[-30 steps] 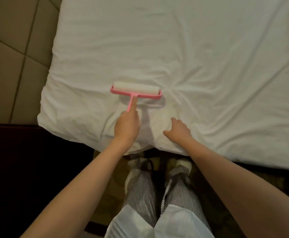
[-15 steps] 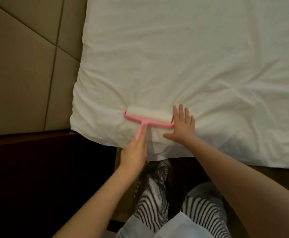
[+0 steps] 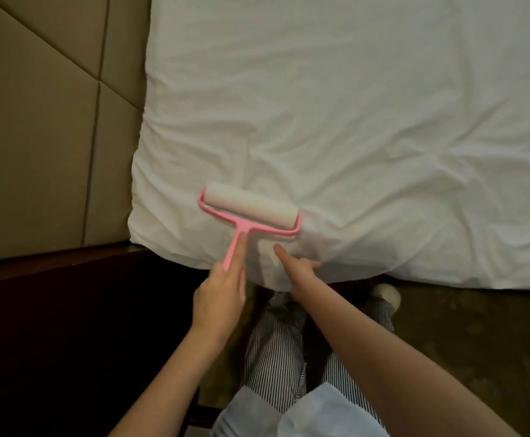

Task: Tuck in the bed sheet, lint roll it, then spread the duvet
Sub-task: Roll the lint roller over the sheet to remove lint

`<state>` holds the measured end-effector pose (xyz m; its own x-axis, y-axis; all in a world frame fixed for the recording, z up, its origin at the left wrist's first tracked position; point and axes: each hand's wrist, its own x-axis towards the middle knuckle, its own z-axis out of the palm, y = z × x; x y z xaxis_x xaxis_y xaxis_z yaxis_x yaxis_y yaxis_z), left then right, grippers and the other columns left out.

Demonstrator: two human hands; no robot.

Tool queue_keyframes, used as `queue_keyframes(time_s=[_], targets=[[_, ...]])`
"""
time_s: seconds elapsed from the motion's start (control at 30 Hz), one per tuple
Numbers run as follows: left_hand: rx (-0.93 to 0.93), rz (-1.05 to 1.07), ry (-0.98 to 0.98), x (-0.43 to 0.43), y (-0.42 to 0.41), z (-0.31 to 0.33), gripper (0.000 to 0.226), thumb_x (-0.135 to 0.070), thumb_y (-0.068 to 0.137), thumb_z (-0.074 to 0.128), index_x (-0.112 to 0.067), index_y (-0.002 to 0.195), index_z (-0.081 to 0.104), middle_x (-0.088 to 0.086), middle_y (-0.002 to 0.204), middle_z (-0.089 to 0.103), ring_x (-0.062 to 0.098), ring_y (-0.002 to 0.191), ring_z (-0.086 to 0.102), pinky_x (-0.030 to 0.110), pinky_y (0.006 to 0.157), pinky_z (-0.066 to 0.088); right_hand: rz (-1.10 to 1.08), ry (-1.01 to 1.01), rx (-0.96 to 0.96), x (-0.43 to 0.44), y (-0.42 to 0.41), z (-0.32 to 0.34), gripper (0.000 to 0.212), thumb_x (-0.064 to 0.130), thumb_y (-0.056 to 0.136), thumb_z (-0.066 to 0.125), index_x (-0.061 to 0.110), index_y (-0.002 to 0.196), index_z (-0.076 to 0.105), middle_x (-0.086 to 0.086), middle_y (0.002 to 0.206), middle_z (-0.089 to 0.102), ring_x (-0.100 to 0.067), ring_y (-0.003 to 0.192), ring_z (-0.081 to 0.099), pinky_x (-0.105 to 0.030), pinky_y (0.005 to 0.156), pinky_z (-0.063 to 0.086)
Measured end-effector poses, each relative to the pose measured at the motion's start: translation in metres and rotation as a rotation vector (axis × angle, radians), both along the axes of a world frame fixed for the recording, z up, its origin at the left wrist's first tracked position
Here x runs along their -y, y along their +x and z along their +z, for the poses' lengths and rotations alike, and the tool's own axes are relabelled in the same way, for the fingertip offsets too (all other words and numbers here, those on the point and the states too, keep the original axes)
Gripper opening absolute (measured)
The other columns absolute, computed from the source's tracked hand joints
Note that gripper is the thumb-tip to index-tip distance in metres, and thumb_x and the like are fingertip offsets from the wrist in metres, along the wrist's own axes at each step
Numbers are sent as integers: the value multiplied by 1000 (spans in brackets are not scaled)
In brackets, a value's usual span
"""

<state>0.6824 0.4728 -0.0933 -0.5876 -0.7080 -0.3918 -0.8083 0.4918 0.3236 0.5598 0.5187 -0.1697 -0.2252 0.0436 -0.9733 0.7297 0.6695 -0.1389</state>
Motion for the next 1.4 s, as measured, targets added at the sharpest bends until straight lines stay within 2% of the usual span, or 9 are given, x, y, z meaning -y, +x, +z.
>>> queue_keyframes(time_s=[0.1, 0.27, 0.47, 0.6, 0.77, 0.9, 1.1, 1.23, 1.4], targets=[[15, 80, -76, 20, 11, -4, 65, -19, 90, 54, -22, 149, 26, 4, 63, 43, 14, 39, 33, 19, 34, 21, -293, -211, 385, 26, -8, -6, 93, 57, 82, 60, 14, 149, 14, -11, 155, 17, -31, 141, 23, -47, 112, 24], [-24, 182, -38, 46, 0, -23, 62, -24, 98, 38, -32, 145, -2, 13, 74, 48, 35, 61, 52, 37, 51, 40, -678, -251, 443, 43, 16, -32, 49, 28, 91, 59, 2, 131, 45, -12, 134, 49, -26, 130, 44, -33, 97, 41], [-42, 201, -4, 26, 8, -15, 61, -24, 98, 39, -30, 148, 4, 10, 72, 48, 27, 57, 49, 31, 49, 34, -566, -116, 156, 41, 32, -36, 37, 6, 92, 57, -4, 126, 47, -11, 91, 62, -18, 75, 63, -21, 79, 52], [-30, 178, 38, 7, 27, 1, 64, -21, 95, 48, -27, 149, 15, 3, 67, 45, 12, 47, 41, 14, 42, 20, -364, -68, 114, 30, 41, -38, 14, 10, 92, 58, -1, 96, 51, -9, 68, 55, -12, 49, 54, -18, 41, 47], [-54, 183, -55, 10, 28, -3, 61, -24, 94, 45, -24, 149, 19, 2, 65, 42, 10, 42, 33, 10, 40, 13, -165, -31, 37, 27, 49, -41, 27, 26, 96, 51, 4, 80, 49, -9, 68, 59, -16, 56, 54, -22, 48, 46], [271, 179, 9, 42, 0, 7, 63, -25, 100, 34, -34, 150, -4, 9, 87, 49, 17, 56, 42, 27, 46, 32, 439, 1, -19, 40, 63, -17, 46, 36, 98, 34, 0, 109, 60, -13, 99, 63, -26, 88, 58, -37, 80, 47], [159, 170, 133, 125, -75, -8, 62, -18, 100, 29, -36, 150, -3, 18, 100, 54, 28, 77, 48, 34, 67, 36, 1035, -127, -670, 81, 8, 33, 33, 31, 91, 46, 7, 112, 53, -14, 115, 59, -33, 108, 52, -37, 85, 40], [216, 156, 168, 124, -71, -2, 60, -18, 100, 28, -32, 150, 0, 16, 93, 53, 33, 84, 55, 35, 66, 38, 1274, 19, -748, 86, -28, 27, 78, 47, 90, 48, 8, 148, 13, -15, 154, 17, -32, 141, 14, -41, 112, 14], [265, 157, 282, 62, -15, 9, 66, -16, 100, 31, -36, 148, -9, 8, 76, 46, 24, 66, 50, 34, 57, 36, 1408, 101, -590, 69, -60, 12, 97, 65, 86, 44, 19, 149, -13, -10, 156, -18, -33, 143, -14, -45, 115, -6]])
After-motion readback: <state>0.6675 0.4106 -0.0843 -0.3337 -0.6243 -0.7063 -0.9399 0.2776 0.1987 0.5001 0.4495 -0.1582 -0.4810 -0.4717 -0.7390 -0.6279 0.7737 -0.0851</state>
